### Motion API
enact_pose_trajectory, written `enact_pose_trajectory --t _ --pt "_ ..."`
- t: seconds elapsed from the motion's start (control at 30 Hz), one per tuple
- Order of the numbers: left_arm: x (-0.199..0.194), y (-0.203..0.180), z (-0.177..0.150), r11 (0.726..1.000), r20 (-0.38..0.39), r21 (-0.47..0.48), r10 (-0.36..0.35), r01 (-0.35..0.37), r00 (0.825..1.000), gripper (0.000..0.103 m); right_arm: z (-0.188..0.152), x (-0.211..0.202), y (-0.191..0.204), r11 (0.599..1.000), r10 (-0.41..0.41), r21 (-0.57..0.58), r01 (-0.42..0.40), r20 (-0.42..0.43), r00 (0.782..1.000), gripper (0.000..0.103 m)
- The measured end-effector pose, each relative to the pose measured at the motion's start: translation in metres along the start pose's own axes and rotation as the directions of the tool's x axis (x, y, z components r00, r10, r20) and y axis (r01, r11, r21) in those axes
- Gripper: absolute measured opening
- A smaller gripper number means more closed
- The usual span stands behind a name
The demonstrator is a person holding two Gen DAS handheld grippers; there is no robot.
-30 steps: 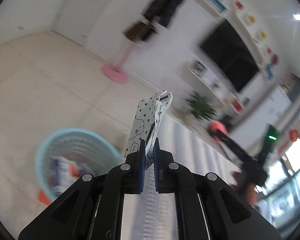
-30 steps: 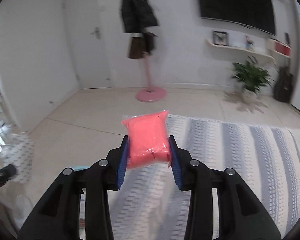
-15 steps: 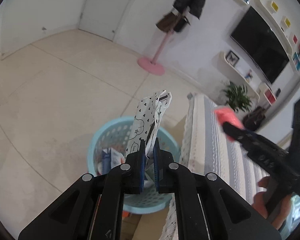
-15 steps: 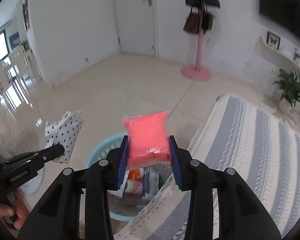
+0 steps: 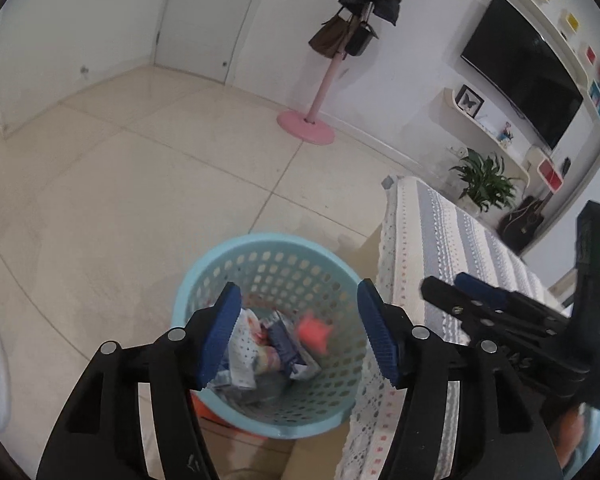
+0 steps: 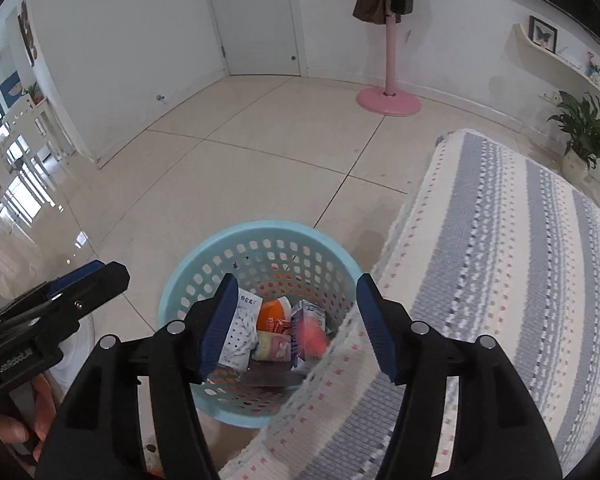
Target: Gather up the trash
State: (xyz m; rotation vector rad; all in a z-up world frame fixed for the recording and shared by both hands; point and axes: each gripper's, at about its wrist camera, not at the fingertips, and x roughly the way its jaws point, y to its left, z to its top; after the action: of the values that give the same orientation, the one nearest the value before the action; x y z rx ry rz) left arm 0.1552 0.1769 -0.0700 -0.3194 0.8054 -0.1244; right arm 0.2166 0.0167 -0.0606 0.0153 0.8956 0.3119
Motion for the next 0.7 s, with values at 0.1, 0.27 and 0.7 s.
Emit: enact_pose_trajectory --t 0.1,0.27,0.7 --pt "-0.021 -0.017 0.003 0.999 0.049 0.04 0.02 -0.022 0.999 0.068 -0.003 -0.023 -0.011 1.0 0.001 0.019 -0.002 0.035 0.999 0.058" --pt "-0.079 -0.063 -0.013 0.985 0.222 0.165 0.009 -0.047 0.975 0.081 -0.021 -0.083 -0.021 0.999 -0.025 0.038 0.02 0.138 0.99 0.067" --pt "-0.182 -0.147 -0.065 0.966 0.483 0.162 0.099 -0.2 0.87 0.09 -0.086 -0.229 -0.039 0.986 -0.165 0.069 0.15 0.38 0.91 0.075"
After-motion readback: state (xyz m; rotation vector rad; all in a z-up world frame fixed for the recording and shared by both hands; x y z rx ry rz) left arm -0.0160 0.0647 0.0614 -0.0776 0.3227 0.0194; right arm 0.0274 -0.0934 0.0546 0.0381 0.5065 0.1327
